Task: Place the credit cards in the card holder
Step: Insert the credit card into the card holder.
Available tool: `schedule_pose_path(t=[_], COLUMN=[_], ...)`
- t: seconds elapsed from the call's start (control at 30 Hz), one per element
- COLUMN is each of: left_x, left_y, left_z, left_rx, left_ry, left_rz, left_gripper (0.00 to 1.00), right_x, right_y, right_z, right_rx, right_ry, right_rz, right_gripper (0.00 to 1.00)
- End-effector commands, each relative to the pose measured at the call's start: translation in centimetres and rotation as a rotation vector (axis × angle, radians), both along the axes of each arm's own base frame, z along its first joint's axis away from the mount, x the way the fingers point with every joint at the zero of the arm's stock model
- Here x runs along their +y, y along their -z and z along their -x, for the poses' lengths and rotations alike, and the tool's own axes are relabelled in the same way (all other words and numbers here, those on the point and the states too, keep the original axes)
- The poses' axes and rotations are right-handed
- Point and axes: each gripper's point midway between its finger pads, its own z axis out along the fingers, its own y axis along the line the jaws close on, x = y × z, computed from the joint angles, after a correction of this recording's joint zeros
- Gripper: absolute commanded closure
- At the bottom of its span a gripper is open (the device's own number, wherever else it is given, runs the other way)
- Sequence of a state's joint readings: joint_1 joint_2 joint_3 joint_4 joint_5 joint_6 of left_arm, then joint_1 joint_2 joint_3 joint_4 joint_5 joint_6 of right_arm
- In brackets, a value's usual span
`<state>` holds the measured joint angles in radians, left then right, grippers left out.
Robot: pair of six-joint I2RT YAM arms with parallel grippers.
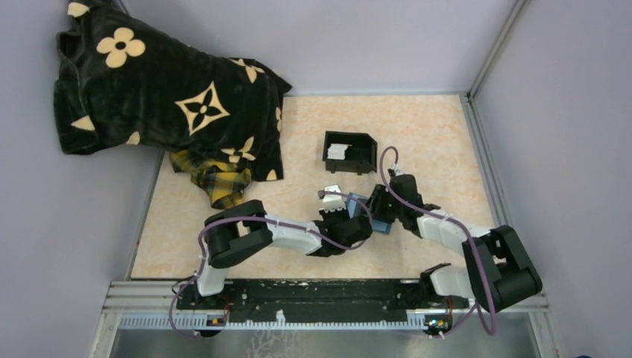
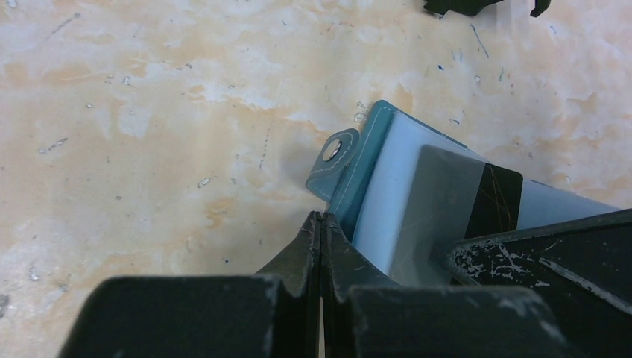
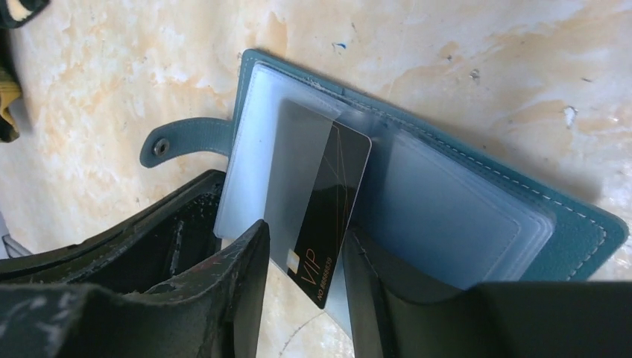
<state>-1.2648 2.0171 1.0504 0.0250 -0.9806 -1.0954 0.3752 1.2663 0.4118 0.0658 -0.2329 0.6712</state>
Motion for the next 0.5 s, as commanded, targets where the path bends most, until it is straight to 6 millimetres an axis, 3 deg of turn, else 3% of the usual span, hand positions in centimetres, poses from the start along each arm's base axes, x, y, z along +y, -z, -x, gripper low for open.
schedule_pose_path(t=[0.0, 0.27, 0.47], left_x=[5.8, 5.0, 4.7], left_y=[10.9, 10.9, 11.1], left_z=[6.3, 6.8, 7.6], left_rx=[0.378, 0.392, 0.397], left_ry=[0.117, 0.159, 0.215], left_rz=[-0.258, -0.218, -0.184], left_gripper=[1.0, 1.0, 1.0], right_x=[-2.3, -2.7, -1.7], right_y=[1.5, 1.2, 1.6], right_z=[1.6, 1.4, 1.2], right_rx=[0.069, 0.076, 0.092], right_ry=[0.017, 0.03, 0.027], right_rz=[0.141, 0.176, 0.198], right_gripper=[0.58, 0.57, 0.57])
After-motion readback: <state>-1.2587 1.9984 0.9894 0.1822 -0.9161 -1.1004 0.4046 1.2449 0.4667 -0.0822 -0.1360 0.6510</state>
